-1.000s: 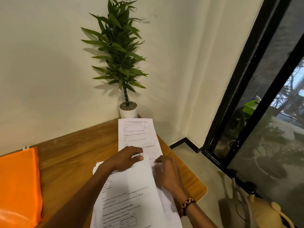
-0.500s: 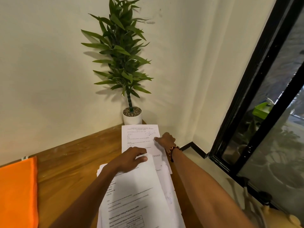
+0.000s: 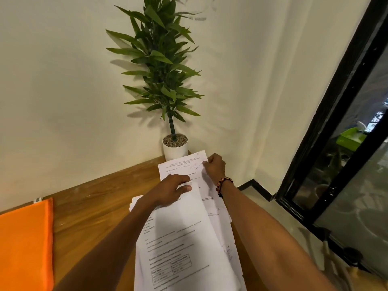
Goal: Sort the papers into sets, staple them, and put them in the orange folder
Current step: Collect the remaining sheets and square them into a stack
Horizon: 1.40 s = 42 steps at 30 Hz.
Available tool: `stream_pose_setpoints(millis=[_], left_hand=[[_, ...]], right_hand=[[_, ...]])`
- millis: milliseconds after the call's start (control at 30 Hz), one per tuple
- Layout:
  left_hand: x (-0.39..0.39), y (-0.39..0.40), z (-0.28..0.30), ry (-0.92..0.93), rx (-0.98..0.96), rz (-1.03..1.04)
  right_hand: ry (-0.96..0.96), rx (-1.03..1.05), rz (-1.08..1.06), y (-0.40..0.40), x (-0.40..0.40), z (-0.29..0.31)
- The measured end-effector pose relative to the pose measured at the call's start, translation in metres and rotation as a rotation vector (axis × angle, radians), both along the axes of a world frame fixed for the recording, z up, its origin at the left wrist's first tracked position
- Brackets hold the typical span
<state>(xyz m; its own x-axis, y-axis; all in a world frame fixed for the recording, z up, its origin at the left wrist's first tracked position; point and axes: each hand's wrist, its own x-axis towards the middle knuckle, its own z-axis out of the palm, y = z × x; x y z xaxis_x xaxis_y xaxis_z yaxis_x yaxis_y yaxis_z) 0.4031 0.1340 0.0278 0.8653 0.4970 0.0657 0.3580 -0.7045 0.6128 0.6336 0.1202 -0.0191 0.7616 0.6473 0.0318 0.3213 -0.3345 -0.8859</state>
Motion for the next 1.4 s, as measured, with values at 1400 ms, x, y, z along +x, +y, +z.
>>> stream_pose_setpoints(millis=[1400], left_hand=[[-0.142, -0.018, 0.2, -0.339, 0.368, 0.141]], right_hand=[[-0.298, -0.285, 0.296, -0.19, -0.163, 0.007]])
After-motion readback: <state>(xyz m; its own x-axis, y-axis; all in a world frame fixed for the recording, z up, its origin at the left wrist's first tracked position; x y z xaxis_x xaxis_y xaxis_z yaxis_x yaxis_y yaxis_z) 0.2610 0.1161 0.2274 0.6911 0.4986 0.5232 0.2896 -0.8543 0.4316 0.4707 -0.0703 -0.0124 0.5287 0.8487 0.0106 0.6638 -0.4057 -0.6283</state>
